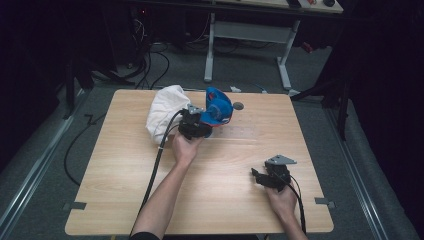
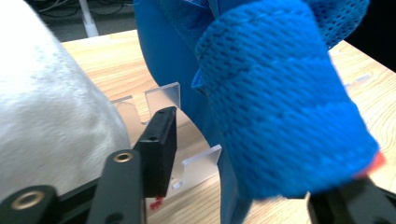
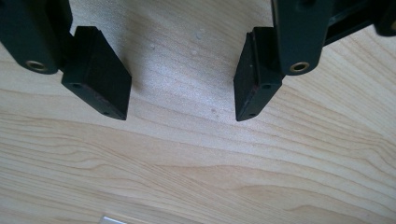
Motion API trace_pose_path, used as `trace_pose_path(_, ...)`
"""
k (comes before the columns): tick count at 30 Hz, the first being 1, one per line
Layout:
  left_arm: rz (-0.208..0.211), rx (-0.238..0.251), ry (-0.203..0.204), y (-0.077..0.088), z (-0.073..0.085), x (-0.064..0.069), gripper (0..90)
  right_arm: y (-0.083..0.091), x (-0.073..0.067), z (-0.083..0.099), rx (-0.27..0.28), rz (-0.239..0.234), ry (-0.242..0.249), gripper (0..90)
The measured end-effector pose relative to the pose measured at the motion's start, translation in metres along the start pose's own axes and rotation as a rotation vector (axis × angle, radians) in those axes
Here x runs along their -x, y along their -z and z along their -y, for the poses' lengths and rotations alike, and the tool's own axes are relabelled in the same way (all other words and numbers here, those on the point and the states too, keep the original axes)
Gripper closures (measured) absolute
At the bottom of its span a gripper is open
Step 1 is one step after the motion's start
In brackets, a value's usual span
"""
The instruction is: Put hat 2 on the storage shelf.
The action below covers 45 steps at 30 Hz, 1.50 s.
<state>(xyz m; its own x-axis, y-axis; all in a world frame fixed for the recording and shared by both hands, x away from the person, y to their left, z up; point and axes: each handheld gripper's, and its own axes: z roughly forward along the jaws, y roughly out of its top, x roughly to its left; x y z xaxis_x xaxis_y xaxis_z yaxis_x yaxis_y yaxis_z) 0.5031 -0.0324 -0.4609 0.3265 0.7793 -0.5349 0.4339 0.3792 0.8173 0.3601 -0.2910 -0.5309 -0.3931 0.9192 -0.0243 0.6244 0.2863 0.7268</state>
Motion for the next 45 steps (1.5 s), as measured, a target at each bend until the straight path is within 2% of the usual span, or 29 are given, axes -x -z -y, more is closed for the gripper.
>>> trace_pose_path(6,-0.006,-0.019,-0.028,0.010,0.002,0.001,39.5,0.000,0.000,0.000,0.000,0.000,0.000,37.1)
trace_pose_path(15,-0.003,-0.034,-0.068,0.026,0.009,0.006,36.5,0.000,0.000,0.000,0.000,-0.001,0.000,37.0)
trace_pose_path(19,0.020,-0.029,-0.066,0.038,0.009,0.010,35.8,0.000,0.000,0.000,0.000,-0.001,-0.001,37.0)
trace_pose_path(23,0.045,-0.037,-0.083,0.054,0.011,0.013,35.5,0.000,0.000,0.000,0.000,-0.001,-0.002,37.0)
trace_pose_path(27,0.062,-0.037,-0.087,0.074,0.015,0.009,35.6,0.000,0.000,0.000,0.000,-0.002,-0.002,37.0)
trace_pose_path(35,0.057,-0.038,-0.037,0.105,0.018,-0.014,34.9,0.000,0.000,0.000,0.000,-0.001,-0.004,37.0)
trace_pose_path(40,0.029,-0.055,-0.041,0.123,0.036,-0.036,33.8,0.000,0.000,0.000,0.000,-0.002,-0.004,37.0)
trace_pose_path(45,-0.065,-0.073,-0.067,0.135,0.062,-0.068,32.9,0.000,0.000,0.000,-0.001,-0.002,-0.004,37.0)
